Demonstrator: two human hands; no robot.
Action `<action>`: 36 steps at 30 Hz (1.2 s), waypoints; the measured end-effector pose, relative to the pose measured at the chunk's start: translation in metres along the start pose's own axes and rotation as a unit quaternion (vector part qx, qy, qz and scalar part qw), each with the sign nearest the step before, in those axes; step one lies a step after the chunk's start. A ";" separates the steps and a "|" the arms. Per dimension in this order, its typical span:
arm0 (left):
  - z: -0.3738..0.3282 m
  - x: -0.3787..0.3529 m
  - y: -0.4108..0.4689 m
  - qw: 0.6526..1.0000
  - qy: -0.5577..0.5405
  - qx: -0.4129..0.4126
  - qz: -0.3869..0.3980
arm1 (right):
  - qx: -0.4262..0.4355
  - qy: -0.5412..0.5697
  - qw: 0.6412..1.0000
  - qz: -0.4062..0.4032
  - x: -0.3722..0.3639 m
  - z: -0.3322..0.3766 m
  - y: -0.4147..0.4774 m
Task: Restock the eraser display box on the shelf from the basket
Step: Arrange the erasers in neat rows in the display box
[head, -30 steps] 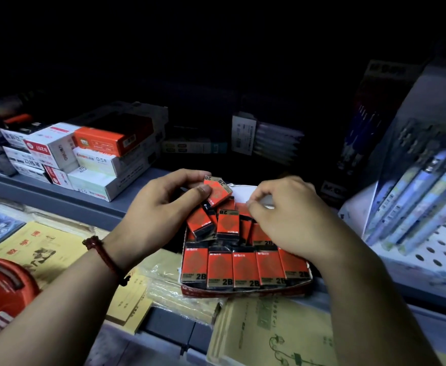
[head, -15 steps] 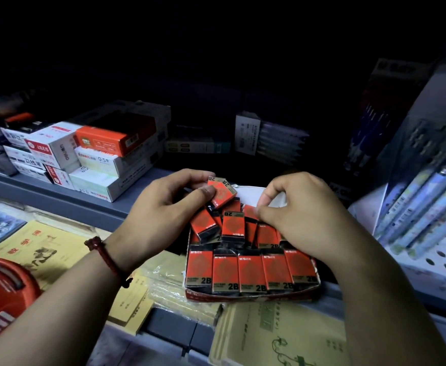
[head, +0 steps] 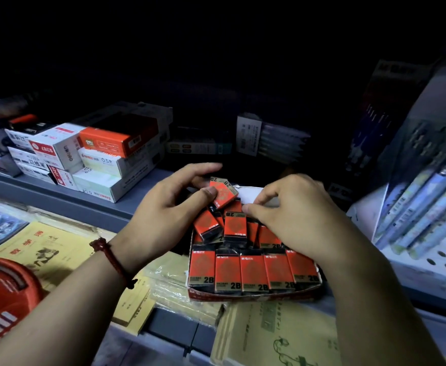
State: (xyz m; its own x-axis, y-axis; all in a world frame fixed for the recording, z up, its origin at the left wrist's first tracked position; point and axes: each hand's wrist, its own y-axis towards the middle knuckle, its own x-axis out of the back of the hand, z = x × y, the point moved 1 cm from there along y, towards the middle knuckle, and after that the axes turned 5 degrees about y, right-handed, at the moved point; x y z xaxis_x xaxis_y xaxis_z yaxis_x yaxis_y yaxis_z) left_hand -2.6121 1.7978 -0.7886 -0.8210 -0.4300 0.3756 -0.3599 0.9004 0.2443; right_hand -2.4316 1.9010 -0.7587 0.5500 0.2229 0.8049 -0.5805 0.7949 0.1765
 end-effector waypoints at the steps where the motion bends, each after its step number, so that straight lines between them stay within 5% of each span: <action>1: -0.001 0.000 -0.001 1.000 -0.003 -0.007 0.007 | -0.001 -0.001 1.000 0.008 0.000 0.000 0.000; 9: -0.001 0.000 -0.001 1.000 0.019 -0.009 0.005 | -0.019 0.078 0.995 0.057 0.008 -0.002 0.002; 18: -0.002 -0.001 -0.002 1.000 0.004 0.004 0.011 | -0.010 0.067 0.997 -0.048 0.010 -0.003 0.002; 36: -0.006 0.000 -0.004 1.000 -0.005 0.026 0.003 | -0.003 0.166 0.985 -0.040 0.010 -0.007 0.007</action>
State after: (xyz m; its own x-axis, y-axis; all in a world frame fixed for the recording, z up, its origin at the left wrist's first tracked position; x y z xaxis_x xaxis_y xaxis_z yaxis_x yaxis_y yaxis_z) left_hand -2.6082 1.7942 -0.7841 -0.8276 -0.4250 0.3668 -0.3778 0.9049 0.1960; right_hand -2.4259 1.9129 -0.7534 0.7608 0.3308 0.5584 -0.5244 0.8202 0.2286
